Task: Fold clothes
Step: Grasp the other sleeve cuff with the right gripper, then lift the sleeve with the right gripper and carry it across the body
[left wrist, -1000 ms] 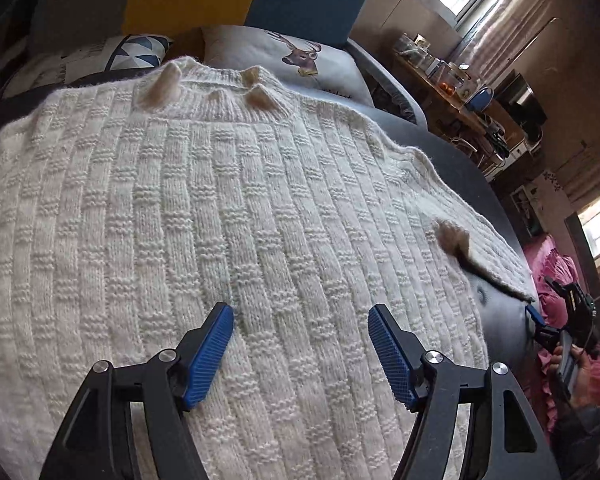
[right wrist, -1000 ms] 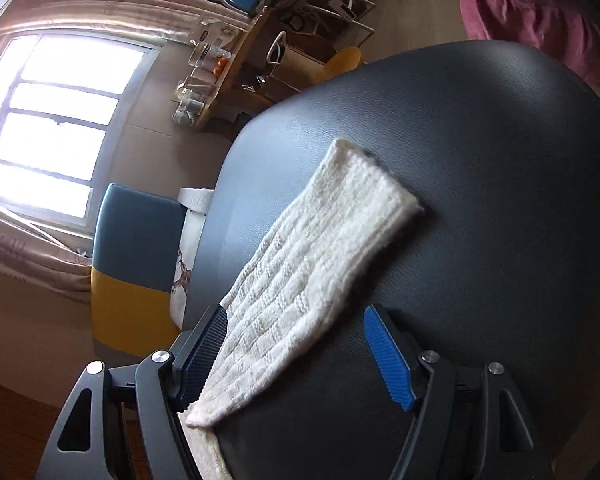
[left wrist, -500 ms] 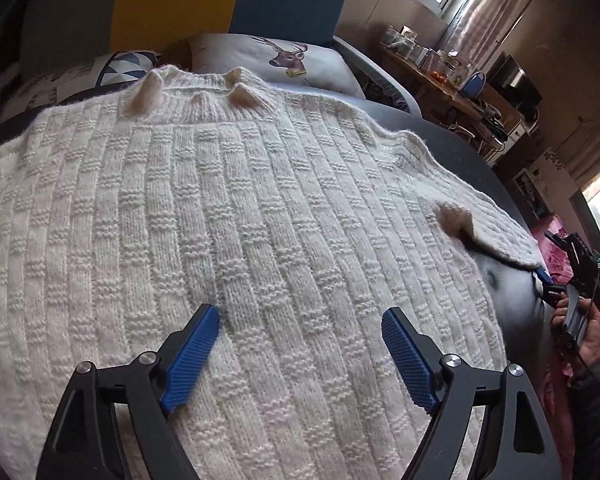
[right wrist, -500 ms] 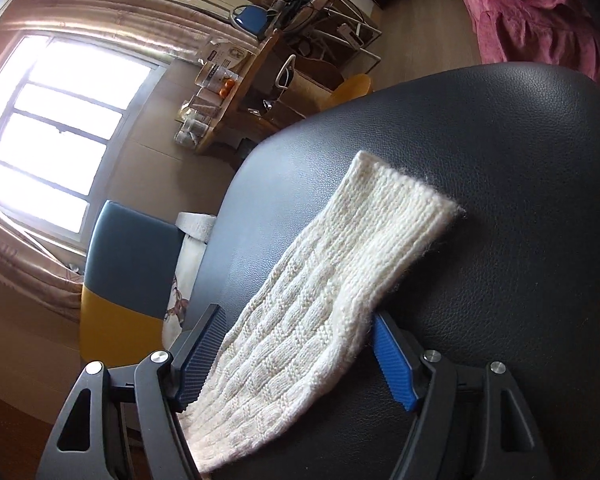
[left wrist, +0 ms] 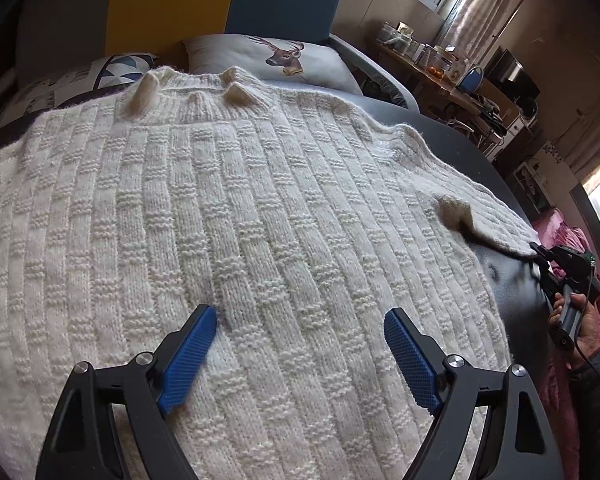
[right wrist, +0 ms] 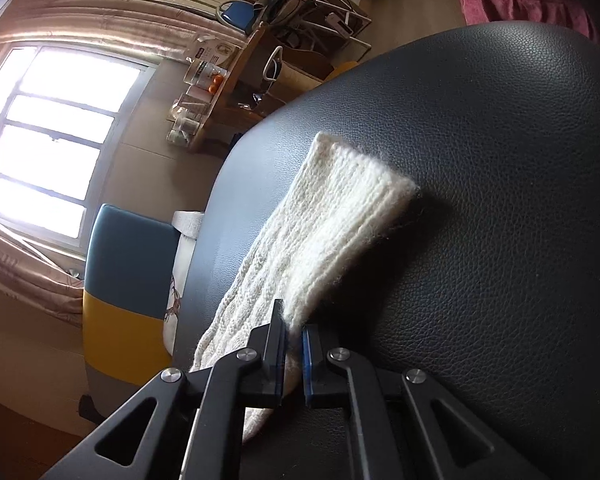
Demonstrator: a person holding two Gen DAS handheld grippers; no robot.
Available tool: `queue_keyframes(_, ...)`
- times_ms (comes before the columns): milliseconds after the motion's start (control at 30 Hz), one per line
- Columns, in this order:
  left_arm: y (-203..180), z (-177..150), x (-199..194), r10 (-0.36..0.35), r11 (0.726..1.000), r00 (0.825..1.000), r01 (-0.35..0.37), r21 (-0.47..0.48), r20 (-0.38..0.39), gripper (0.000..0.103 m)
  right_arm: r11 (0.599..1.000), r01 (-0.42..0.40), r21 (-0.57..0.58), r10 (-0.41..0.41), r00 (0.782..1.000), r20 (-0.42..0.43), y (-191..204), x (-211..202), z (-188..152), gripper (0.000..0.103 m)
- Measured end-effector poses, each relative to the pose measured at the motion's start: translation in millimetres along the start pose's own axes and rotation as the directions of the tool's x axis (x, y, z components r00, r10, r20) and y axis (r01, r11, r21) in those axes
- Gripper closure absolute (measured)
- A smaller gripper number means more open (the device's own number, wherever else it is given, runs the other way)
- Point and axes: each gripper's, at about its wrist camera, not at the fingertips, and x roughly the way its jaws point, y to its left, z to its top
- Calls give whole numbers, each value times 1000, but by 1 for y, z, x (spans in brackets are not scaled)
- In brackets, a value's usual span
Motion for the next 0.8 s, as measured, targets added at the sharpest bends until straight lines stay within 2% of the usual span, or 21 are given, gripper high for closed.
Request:
queue_keyframes(67, 0, 1, 0, 1, 1000, 1000, -2, -5, -5, 16, 1000, -8, 3, 8, 1000, 16, 0, -1, -1, 98)
queue_keyframes(167, 2, 8, -3, -20, 999, 1000, 20, -45, -15, 17, 999, 10, -34, -11, 1000, -24, 5, 1, 1, 96)
queue_keyframes(200, 1, 12, -5, -44, 998, 999, 43, -56, -16, 18, 1000, 9, -13, -10, 999, -35, 4, 2, 3, 97)
queue_keyframes(300, -7, 29, -5, -73, 995, 997, 72, -62, -11, 29, 996, -15, 89, 13, 1000, 19, -5, -1, 4, 97)
queue_keyframes(333, -11, 36, -4, -82, 995, 997, 81, -59, -9, 39, 995, -14, 96, 11, 1000, 28, -5, -1, 3, 97)
queue_keyframes(367, -16, 44, -2, -90, 995, 996, 89, -53, -8, 54, 997, -2, 80, 0, 1000, 29, -2, -1, 3, 97)
queue_keyframes(433, -33, 62, 4, -91, 996, 996, 91, -15, -9, 65, 999, 16, 42, -17, 1000, 26, 2, -1, 1, 97)
queue_keyframes(533, -67, 83, 21, -89, 993, 996, 89, 82, -12, 72, 999, 1, 37, -2, 1000, 16, 0, -2, 1, 97)
queue_keyframes(633, -99, 96, 47, -79, 984, 996, 86, 159, -49, 81, 1000, -3, 22, 3, 1000, 0, 1, -2, 2, 97)
queue_keyframes(800, -128, 106, 96, -44, 980, 990, 69, 186, -135, 84, 999, -6, -40, 5, 1000, -27, 6, -1, 2, 97)
